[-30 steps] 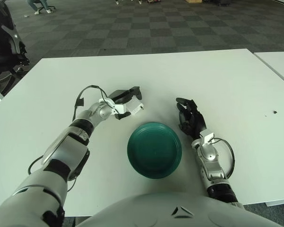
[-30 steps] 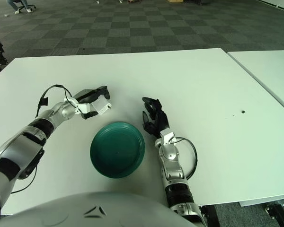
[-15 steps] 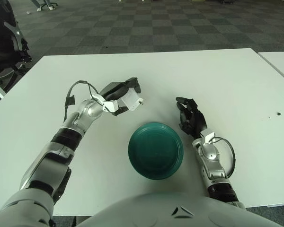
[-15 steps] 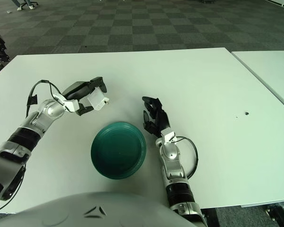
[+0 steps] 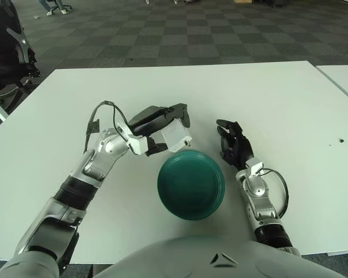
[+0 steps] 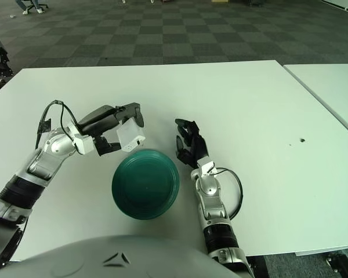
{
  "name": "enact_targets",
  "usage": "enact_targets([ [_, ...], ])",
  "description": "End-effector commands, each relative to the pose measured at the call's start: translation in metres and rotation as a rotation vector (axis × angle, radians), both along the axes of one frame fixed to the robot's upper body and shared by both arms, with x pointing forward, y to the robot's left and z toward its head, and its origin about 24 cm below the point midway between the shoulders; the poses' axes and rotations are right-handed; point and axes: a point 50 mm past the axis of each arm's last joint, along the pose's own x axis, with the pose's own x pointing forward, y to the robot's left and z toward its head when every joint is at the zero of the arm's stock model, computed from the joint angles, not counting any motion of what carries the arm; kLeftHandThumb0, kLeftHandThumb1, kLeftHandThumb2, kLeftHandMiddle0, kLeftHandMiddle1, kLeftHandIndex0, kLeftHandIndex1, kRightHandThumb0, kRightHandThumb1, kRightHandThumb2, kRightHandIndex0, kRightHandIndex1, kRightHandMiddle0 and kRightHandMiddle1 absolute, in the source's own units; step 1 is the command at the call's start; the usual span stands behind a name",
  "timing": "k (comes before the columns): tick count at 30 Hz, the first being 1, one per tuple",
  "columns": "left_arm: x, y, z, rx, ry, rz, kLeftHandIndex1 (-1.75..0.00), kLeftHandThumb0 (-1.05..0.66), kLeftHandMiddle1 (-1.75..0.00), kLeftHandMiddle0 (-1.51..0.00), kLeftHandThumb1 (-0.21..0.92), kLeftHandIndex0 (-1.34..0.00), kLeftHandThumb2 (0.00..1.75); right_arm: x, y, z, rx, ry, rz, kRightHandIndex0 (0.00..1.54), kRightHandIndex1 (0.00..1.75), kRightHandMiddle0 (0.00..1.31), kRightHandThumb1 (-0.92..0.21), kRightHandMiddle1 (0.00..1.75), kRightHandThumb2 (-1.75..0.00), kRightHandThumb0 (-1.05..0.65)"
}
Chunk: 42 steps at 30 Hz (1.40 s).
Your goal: Put the charger into the plate.
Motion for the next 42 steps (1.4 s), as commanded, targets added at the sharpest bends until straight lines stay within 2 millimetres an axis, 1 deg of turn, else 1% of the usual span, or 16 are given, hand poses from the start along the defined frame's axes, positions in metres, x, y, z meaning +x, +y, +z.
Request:
enact_targets([
  [1, -0.007, -0.002, 0.004, 0.034, 0.029, -0.069, -1.75, 0.00, -1.64, -0.77, 0.14, -0.53, 1.49, -0.032, -0.003, -0.044, -0.007, 0.252, -0.010, 0.41, 0.01, 0.09, -0.92, 0.85, -0.75, -0.81],
  [7, -0.020, -0.013, 0.000, 0.092, 0.057, -0.167, -1.75, 0.00, -1.64, -0.74, 0.16, -0.53, 1.46, -0.033, -0.003, -0.044, -0.014, 0.248, -0.003, 0.40, 0.00, 0.03, -0.92, 0.82, -0.78, -0.81],
  [14, -0.022, -0.018, -0.002, 0.160, 0.069, -0.227, -1.75, -0.01, -1.72, -0.64, 0.22, -0.51, 1.43, -0.033, -0.002, -0.045, -0.012, 0.252, 0.005, 0.38, 0.00, 0.00, -0.92, 0.77, -0.77, -0.79],
  [23, -0.023, -0.026, -0.010, 0.253, 0.103, -0.292, -1.59, -0.01, -1.75, -0.60, 0.28, -0.54, 1.31, -0.033, 0.000, -0.044, -0.014, 0.248, 0.014, 0.32, 0.00, 0.00, -0.92, 0.71, -0.76, -0.79],
  [30, -0.024, -0.032, -0.024, 0.305, 0.149, -0.329, -1.50, -0.01, -1.75, -0.57, 0.35, -0.53, 1.20, -0.032, 0.000, -0.044, -0.008, 0.256, 0.015, 0.26, 0.00, 0.00, -0.92, 0.65, -0.76, -0.78],
  [37, -0.028, -0.045, -0.047, 0.346, 0.165, -0.358, -1.47, -0.01, -1.75, -0.56, 0.38, -0.52, 1.15, -0.031, 0.002, -0.041, -0.033, 0.264, 0.018, 0.22, 0.00, 0.00, -0.92, 0.60, -0.75, -0.78],
  [42, -0.028, -0.047, -0.052, 0.371, 0.151, -0.383, -1.46, -0.01, -1.75, -0.55, 0.39, -0.52, 1.14, -0.032, 0.003, -0.041, -0.030, 0.269, 0.010, 0.21, 0.00, 0.00, -0.92, 0.58, -0.74, -0.77],
])
